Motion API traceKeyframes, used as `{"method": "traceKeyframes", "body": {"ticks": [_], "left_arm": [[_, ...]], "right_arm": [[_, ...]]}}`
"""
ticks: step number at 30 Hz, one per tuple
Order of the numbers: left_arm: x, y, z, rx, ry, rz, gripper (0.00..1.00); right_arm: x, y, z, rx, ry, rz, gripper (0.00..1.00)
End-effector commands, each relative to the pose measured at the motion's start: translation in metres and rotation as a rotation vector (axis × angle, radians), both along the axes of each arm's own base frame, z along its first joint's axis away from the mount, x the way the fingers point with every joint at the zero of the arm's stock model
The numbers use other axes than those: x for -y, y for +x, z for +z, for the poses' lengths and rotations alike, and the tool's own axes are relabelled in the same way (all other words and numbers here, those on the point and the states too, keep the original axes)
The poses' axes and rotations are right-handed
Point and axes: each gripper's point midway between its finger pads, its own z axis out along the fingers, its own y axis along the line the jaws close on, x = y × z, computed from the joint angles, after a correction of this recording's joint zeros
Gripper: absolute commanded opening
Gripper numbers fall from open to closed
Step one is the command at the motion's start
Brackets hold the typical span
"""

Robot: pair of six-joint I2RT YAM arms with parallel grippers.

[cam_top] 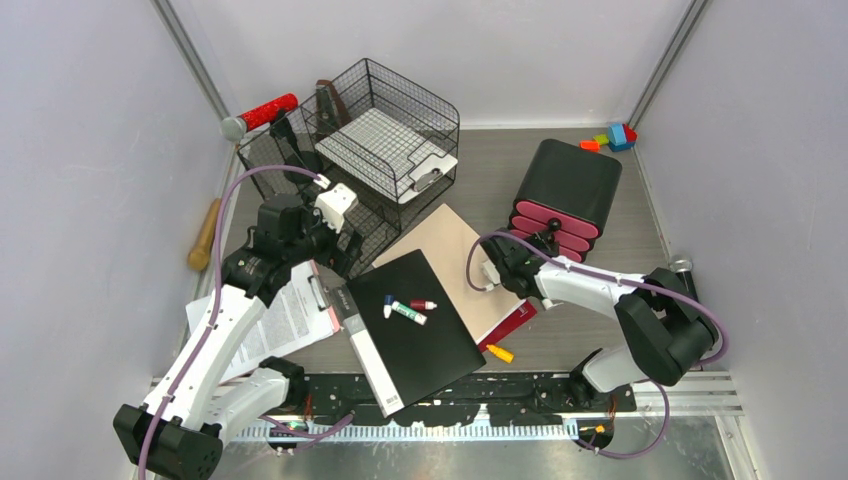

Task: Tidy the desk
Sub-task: Open the drawer in the storage box.

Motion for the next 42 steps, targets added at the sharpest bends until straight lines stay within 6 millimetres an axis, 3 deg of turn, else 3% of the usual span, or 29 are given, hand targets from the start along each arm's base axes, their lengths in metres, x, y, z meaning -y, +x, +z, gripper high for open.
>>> {"method": "traceKeyframes", "body": {"ticks": [1,10,13,18,21,30,42], "left_arm": [[0.003,0.002,0.01,0.046,-0.012,-0.024,0.99],[0.004,0.003,0.01,0.047,-0.012,-0.024,0.99],[0.004,0.003,0.01,0.047,-0.011,-0.025,0.99],[0.004,0.003,0.011,0.047,-0.013,-0.025,0.99],[0.004,0.003,0.01,0.046,-0.012,-0.025,0.99],[0.003,0.002,0.009,0.045,-0.008,-0.023,0.99],[0.002,0.002,0.008,0.045,-0.006,-0.021,0.99]], "right_arm": [[0.001,0.002,0.017,0.03,-0.048,0.014,0.34],[-0.001,-0.001,0.014,0.034,-0.021,0.006,0.19],[-0.002,-0.002,0.012,0.029,-0.01,0.003,0.18],[-0.003,-0.006,0.009,0.017,0.027,-0.018,0.39],[-0.005,-0.007,0.006,0.014,0.042,-0.019,0.45],[-0.011,-0.001,-0.006,0.02,0.068,-0.01,0.49],[-0.013,0.001,-0.012,0.025,0.081,-0.011,0.46]]}}
